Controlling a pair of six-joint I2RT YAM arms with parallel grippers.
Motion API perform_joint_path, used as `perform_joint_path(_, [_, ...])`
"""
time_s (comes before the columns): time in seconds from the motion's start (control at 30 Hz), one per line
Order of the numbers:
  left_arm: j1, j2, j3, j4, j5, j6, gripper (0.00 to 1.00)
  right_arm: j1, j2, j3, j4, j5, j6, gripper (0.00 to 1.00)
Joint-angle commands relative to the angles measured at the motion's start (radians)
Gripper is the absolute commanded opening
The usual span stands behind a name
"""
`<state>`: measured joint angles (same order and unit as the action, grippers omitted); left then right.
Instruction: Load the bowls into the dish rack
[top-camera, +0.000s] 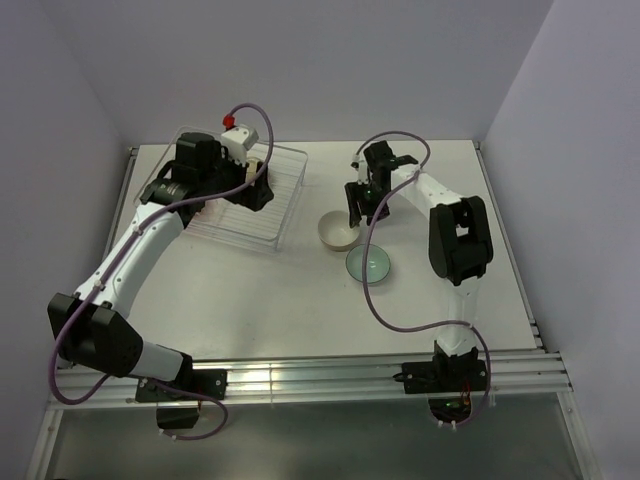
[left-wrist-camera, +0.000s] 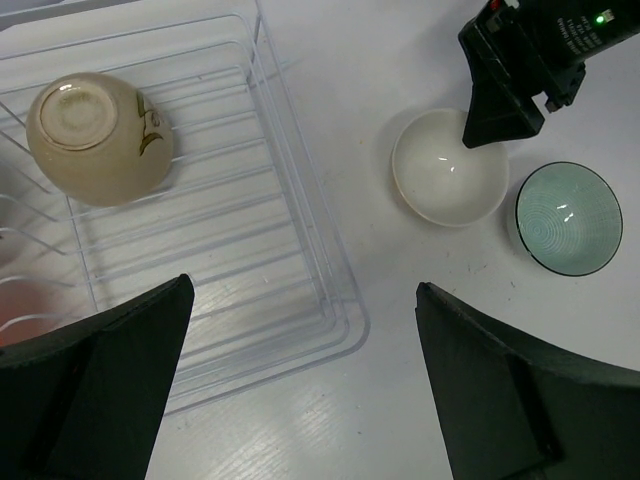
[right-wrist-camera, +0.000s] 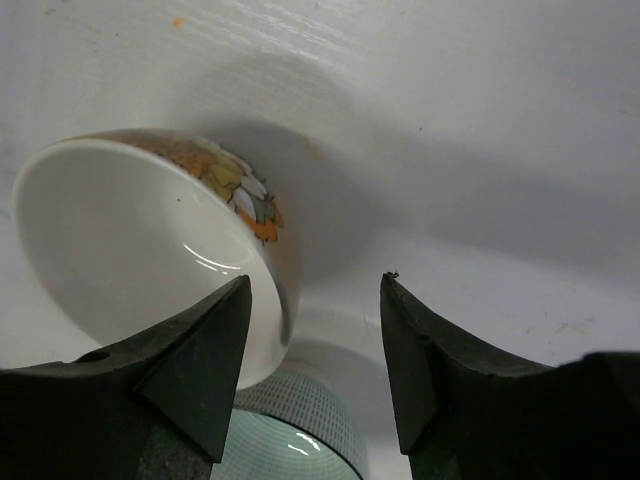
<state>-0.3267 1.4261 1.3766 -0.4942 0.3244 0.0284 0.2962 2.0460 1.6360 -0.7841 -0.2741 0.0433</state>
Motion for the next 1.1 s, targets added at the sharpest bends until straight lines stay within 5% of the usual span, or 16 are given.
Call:
perform_joint_path(0.0, [0.000, -0.049, -0.011, 0.034, 0.001, -0.019, 0.99, 0.009, 0.028, 0.035, 0.046, 0.012, 0.003, 0.61])
perform_joint_path(0.27, [0.000, -0.029, -0.027, 0.046, -0.005, -0.061, 0.99, 0.011, 0.032, 0.036, 0.056, -0.002, -0.003, 0.35])
perform_joint_path(0.5, [0.000, -0.006, -0.008, 0.031, -0.004, -0.065, 0.99, 0.011, 0.022, 0.068, 0.028, -0.011, -0.025, 0.00])
perform_joint_path(0.9, [0.023, -0.027, 0.029, 0.086, 0.246, -0.249, 0.99, -0.068, -0.285, 0.134, 0.065, -0.413, -0.013, 0.00])
perform_joint_path(1.07, [0.021, -0.133, -0.135, 0.388, 0.363, -0.527, 1.00, -0.060, -0.391, 0.090, 0.157, -0.525, 0.087, 0.00])
